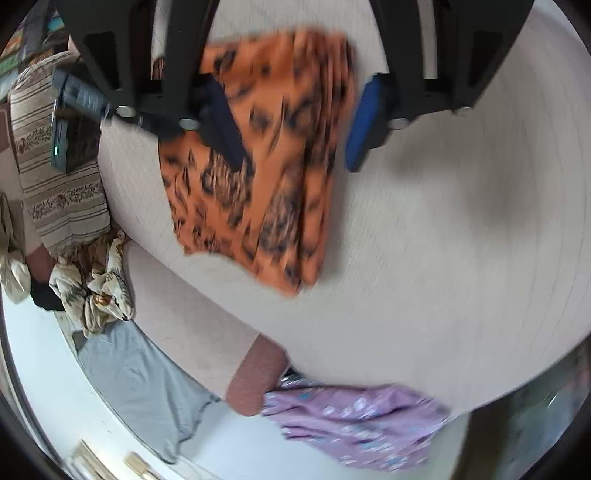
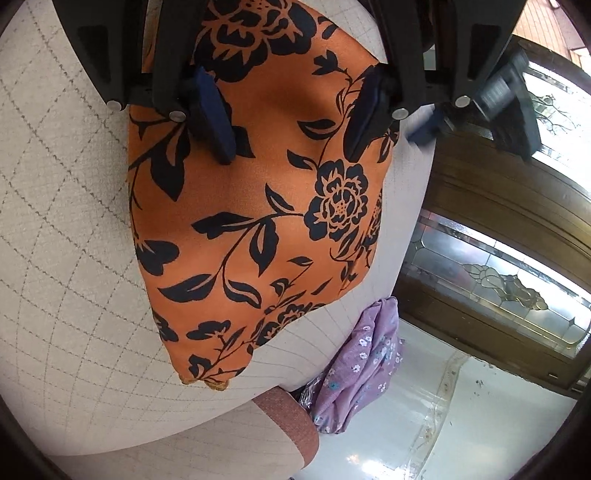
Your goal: Fold small clothes
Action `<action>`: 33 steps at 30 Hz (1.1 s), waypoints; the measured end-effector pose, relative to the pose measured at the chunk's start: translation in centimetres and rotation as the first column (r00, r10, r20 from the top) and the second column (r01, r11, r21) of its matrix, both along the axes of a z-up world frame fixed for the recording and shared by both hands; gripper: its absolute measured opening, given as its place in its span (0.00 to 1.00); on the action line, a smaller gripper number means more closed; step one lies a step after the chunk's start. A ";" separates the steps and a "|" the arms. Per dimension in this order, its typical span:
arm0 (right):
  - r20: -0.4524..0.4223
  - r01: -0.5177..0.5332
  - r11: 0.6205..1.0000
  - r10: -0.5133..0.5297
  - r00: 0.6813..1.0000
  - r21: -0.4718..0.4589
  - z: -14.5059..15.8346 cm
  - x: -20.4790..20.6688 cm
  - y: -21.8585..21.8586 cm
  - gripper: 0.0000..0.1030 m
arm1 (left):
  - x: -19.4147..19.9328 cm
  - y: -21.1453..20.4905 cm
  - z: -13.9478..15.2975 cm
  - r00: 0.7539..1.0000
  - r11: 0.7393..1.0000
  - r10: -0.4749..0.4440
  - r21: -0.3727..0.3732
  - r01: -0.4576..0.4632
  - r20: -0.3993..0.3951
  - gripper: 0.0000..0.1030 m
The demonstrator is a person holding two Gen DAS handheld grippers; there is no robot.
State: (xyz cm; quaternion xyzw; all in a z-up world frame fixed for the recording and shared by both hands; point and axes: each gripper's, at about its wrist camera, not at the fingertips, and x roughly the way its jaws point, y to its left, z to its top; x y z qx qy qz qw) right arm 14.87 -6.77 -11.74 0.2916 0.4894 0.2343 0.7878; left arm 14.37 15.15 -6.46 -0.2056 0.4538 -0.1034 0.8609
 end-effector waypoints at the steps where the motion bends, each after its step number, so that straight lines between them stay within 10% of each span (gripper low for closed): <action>1: 0.001 -0.005 1.000 0.005 1.000 -0.003 0.1 -0.2 -0.2 0.63 | 1.6 -0.1 -0.4 1.000 1.000 -0.021 -0.003 0.021 -0.012 0.58; 6: 0.009 -0.014 1.000 0.014 1.000 0.010 0.1 -0.4 -0.5 0.63 | 9.4 -1.4 -5.3 0.980 0.997 -0.070 -0.041 0.063 -0.189 0.26; 11: 0.008 -0.013 1.000 0.013 1.000 0.023 0.0 -0.4 -0.6 0.63 | 10.5 -1.7 -4.2 0.984 1.000 -0.021 0.006 0.023 -0.176 0.26; 21: 0.058 0.006 1.000 -0.006 0.998 -0.004 2.7 -4.5 -1.1 0.65 | -2.9 -5.4 2.0 0.997 0.987 -0.065 0.147 0.060 0.032 0.56; 33: 0.153 0.186 0.979 -0.173 0.973 -0.076 2.3 -17.1 -6.6 0.71 | -11.7 -8.5 0.2 0.997 0.976 -0.071 0.205 0.067 0.010 0.66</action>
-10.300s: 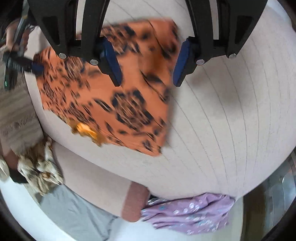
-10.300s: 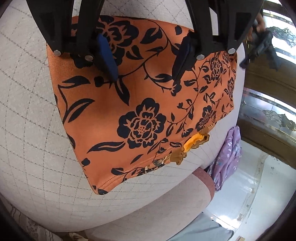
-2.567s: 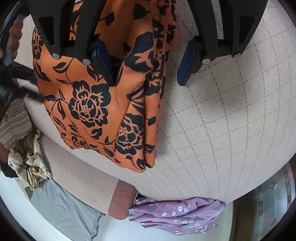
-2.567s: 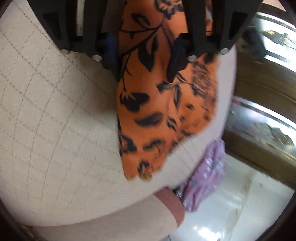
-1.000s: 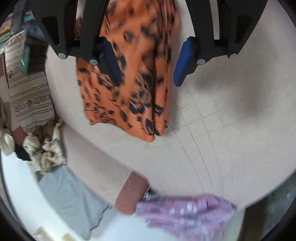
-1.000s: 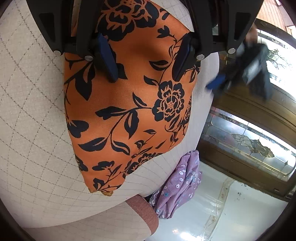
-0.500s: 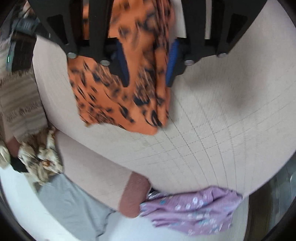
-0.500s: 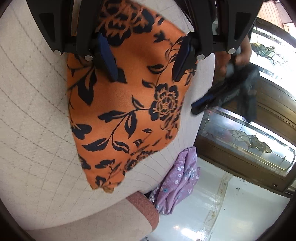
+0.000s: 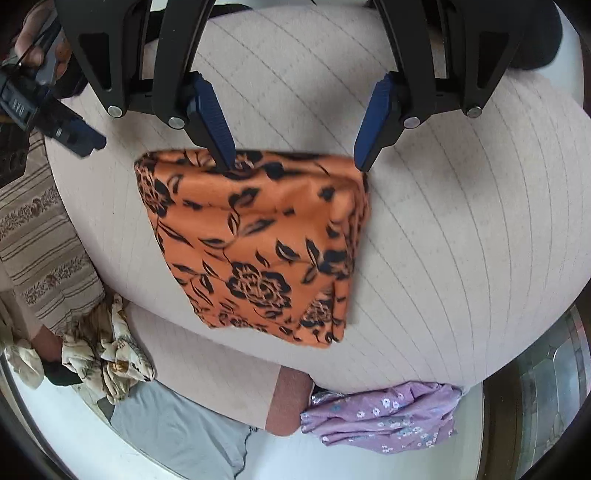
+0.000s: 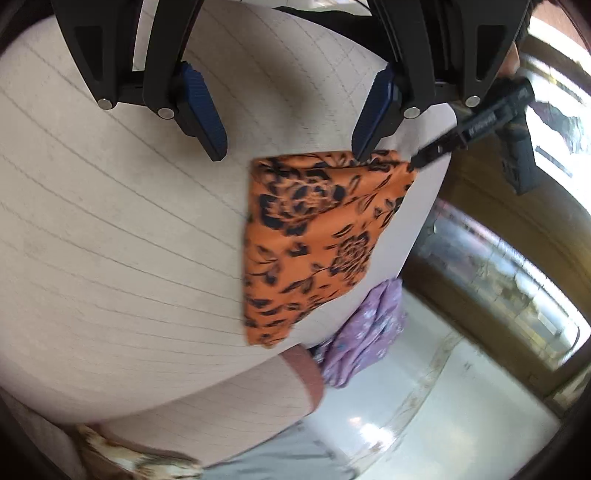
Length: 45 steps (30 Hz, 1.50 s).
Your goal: Fold small clothes
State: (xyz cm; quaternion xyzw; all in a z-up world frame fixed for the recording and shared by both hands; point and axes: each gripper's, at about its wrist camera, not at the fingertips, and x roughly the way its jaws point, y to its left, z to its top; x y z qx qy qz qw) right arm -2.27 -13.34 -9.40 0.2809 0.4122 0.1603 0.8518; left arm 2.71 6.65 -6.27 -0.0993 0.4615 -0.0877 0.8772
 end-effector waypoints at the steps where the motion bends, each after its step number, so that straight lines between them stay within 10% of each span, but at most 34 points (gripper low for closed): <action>1: 0.006 0.018 1.000 -0.018 1.000 0.015 0.0 -0.3 -0.6 0.71 | -0.4 -0.2 0.1 1.000 1.000 0.000 0.000 0.000 0.004 0.66; 21: 0.000 0.020 0.997 -0.020 1.000 0.075 -0.9 -1.4 -1.4 0.71 | -2.9 1.4 0.5 0.998 0.997 0.064 -0.033 -0.064 0.001 0.66; 37: -0.048 -0.009 0.999 0.010 0.999 0.032 -1.6 -0.5 0.2 0.71 | 3.0 3.5 1.4 0.993 0.988 0.104 -0.122 -0.096 0.059 0.66; 42: -0.066 -0.006 1.000 0.007 0.998 0.018 -1.8 -0.3 0.4 0.71 | 6.2 4.1 -5.0 0.974 0.990 0.135 -0.002 -0.138 -0.182 0.68; 45: -0.084 0.004 1.000 -0.003 0.996 0.019 -1.9 -0.1 -0.1 0.71 | 5.4 4.3 -3.6 0.983 0.991 0.133 -0.016 -0.136 -0.126 0.68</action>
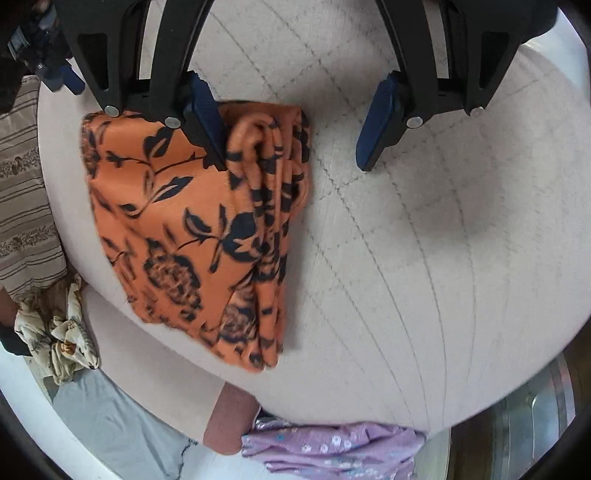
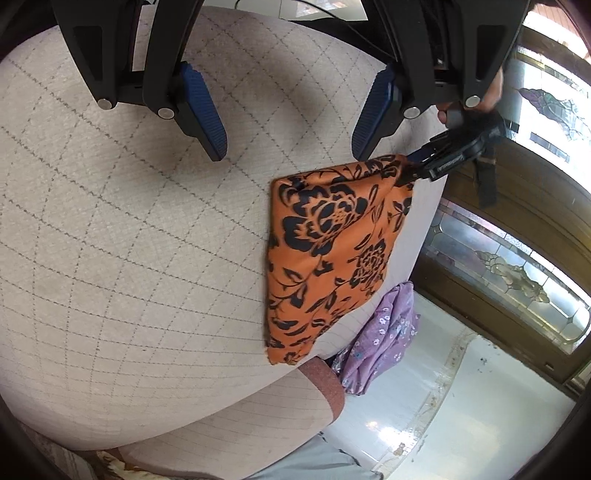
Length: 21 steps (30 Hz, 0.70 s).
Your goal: Fold small clothes
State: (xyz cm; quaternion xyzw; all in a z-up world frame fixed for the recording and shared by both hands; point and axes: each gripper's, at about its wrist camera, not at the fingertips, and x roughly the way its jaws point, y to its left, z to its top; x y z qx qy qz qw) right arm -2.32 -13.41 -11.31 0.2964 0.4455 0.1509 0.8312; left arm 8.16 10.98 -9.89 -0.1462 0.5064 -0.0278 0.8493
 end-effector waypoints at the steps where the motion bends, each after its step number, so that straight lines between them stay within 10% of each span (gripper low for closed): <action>1: -0.001 0.001 1.000 -0.001 1.000 0.004 0.1 0.2 -0.2 0.71 | -0.2 0.1 1.1 0.999 1.000 -0.007 -0.024 0.008 0.041 0.68; 6: 0.023 0.000 0.999 -0.001 1.000 0.045 1.8 2.9 -1.1 0.72 | 1.5 1.0 4.0 0.988 0.992 -0.041 -0.116 0.059 0.151 0.70; 21: -0.136 -0.074 0.984 0.097 0.986 0.163 -1.6 19.1 0.4 0.75 | 11.4 3.3 -2.9 0.993 0.948 -0.099 -0.311 0.075 -0.062 0.70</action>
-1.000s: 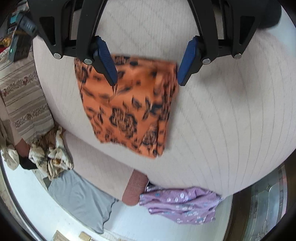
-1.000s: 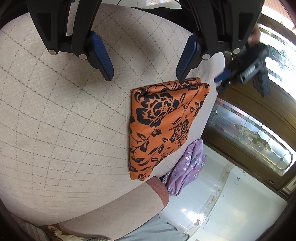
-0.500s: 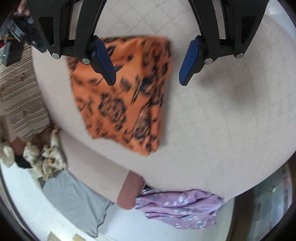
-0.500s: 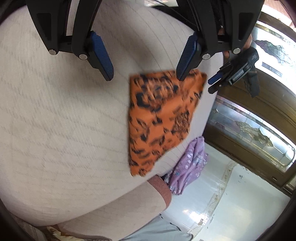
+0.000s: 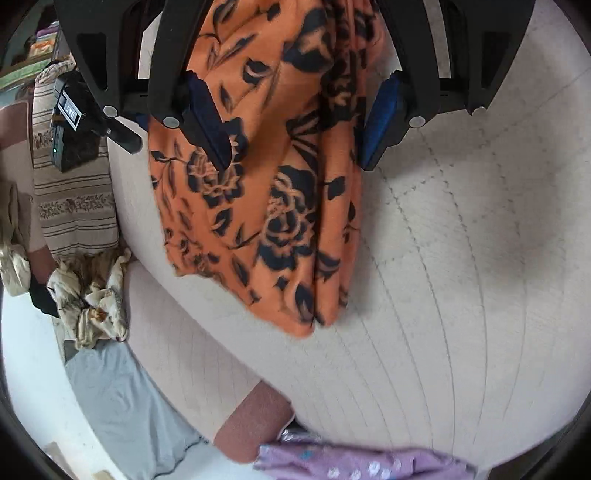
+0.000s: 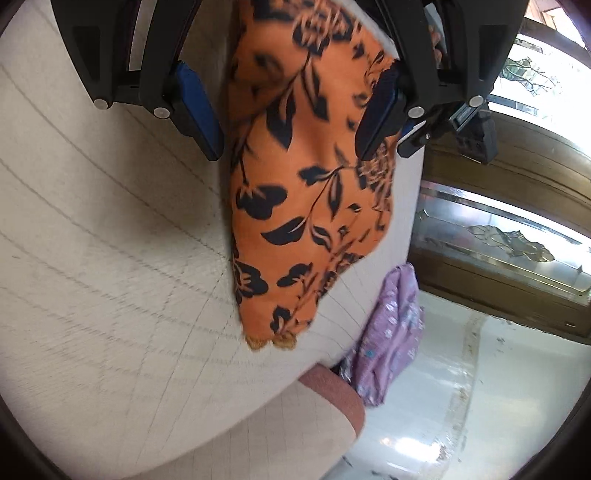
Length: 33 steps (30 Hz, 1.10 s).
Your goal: Fold small clothes
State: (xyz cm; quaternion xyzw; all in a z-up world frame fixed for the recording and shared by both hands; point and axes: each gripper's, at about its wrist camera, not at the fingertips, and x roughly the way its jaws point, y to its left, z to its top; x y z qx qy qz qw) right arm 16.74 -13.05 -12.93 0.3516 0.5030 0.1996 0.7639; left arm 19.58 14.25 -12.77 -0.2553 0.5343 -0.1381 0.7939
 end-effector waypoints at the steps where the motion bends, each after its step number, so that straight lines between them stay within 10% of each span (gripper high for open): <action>1: -0.015 -0.016 1.000 0.016 1.000 0.001 -0.7 0.7 0.7 0.75 | -0.2 0.1 -0.4 1.000 1.000 -0.001 -0.005 0.001 -0.011 0.70; 9: 0.009 -0.123 0.976 0.127 0.992 -0.180 0.4 1.9 4.6 0.33 | -0.8 -0.6 0.8 0.999 1.000 -0.023 -0.014 0.023 0.031 0.28; 16: 0.181 -0.088 0.982 0.118 0.976 -0.167 6.9 -0.5 1.1 0.32 | -2.2 -4.3 7.0 0.981 0.995 -0.055 -0.077 0.070 0.187 0.27; 21: 0.137 0.036 0.984 -0.012 0.990 -0.173 5.1 -1.2 -5.8 0.41 | -1.2 -10.1 4.2 0.987 0.994 -0.107 0.042 0.102 0.120 0.50; 25: -0.019 0.183 0.956 -0.192 0.981 -0.229 0.1 -2.8 -10.6 0.57 | -2.3 -10.3 2.3 0.993 0.989 -0.092 0.123 0.083 0.067 0.51; 31: 0.210 0.210 0.961 -0.170 0.963 -0.182 5.7 -6.1 -9.9 0.58 | -7.0 -8.5 5.3 0.966 0.966 -0.143 0.244 0.088 0.217 0.56; 33: 0.239 0.167 0.975 -0.129 0.962 -0.147 7.0 -5.7 -8.2 0.75 | -7.9 -8.6 4.9 0.964 0.964 -0.156 0.246 0.102 0.215 0.61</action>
